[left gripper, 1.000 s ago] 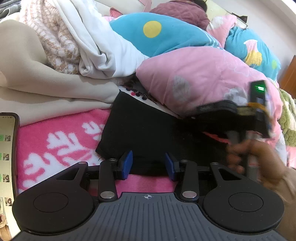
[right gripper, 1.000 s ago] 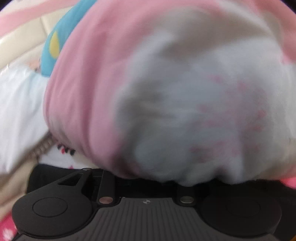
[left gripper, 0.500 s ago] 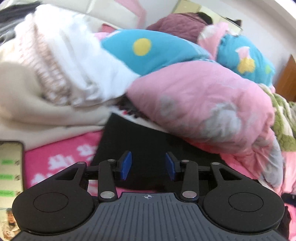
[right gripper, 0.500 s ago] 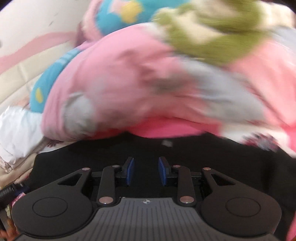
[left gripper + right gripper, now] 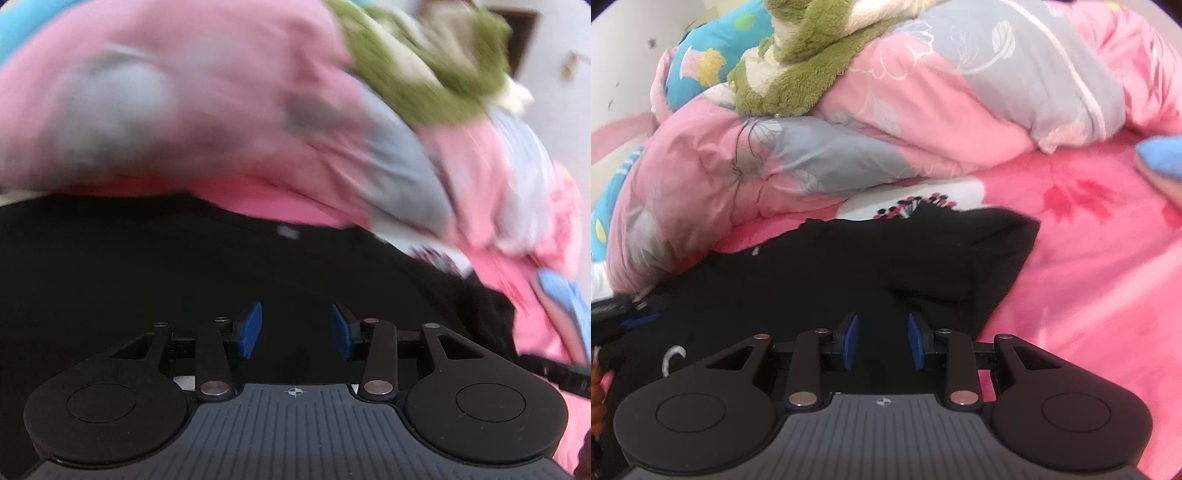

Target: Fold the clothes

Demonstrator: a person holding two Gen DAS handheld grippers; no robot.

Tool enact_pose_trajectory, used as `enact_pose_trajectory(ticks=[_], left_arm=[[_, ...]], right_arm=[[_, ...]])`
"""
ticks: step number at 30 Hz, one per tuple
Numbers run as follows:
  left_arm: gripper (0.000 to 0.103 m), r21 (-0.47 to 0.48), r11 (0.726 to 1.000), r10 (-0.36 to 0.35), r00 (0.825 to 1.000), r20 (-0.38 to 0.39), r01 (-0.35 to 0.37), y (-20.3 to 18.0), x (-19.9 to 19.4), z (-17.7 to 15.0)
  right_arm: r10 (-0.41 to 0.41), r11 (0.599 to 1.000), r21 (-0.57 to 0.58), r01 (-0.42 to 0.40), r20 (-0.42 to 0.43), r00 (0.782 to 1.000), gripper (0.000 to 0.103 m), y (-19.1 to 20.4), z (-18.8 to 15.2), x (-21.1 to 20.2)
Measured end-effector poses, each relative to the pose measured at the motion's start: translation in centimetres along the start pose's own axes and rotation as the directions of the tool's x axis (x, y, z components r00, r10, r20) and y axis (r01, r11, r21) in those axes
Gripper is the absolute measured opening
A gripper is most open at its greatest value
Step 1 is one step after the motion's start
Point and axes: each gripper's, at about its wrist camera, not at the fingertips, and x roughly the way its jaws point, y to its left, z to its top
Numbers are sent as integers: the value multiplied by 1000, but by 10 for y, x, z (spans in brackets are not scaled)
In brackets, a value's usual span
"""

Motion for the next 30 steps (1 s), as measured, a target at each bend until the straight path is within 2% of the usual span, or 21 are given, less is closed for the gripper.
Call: enact_pose_trajectory(ticks=[3,5,8,14,16,18,20,22,24,26,27,29,30], left_arm=[[41,55,997,-47,998,-29,48,-32,26,-12],[41,94,993,-69,997,-24,71,-46,35,-20],[41,145,986,-85,996,-5,84,-59,47,-31],[43,118,988,-106,994,8,104,-52,51,-36],[43,101,988,-119,993,12,117,-49,52,-37],[43,84,988,-132,991,15,130,-46,53,-37],[43,69,988,-142,990,17,140,-43,54,-37],[43,68,988,-142,990,19,140,-44,54,-37],[43,69,988,-141,990,21,140,-44,53,-37],[43,70,988,-141,990,22,139,-44,53,-37],[43,69,988,-142,990,23,140,-44,53,-37],[43,66,988,-145,989,26,143,-43,53,-38],[43,61,987,-149,989,27,147,-42,53,-38]], right_arm=[[-60,995,-73,63,44,997,54,-1,6,0],[-103,991,-71,109,79,991,59,-7,12,3],[-109,989,-93,118,94,990,59,-12,18,14],[-113,974,-190,124,65,991,59,-2,18,47],[-135,973,-183,140,42,990,47,-6,17,61],[-103,991,-85,106,40,994,7,-23,18,61],[-68,997,50,64,84,994,6,-43,17,47],[-72,978,202,40,154,985,5,-69,8,23],[-88,937,349,5,221,971,5,-95,-1,-1],[-108,870,492,-25,240,965,5,-124,-16,-13],[-124,850,527,-16,229,965,5,-134,-22,-15],[-126,855,519,3,202,971,6,-140,-26,-13],[-97,867,498,-15,199,975,7,-136,-24,-10]])
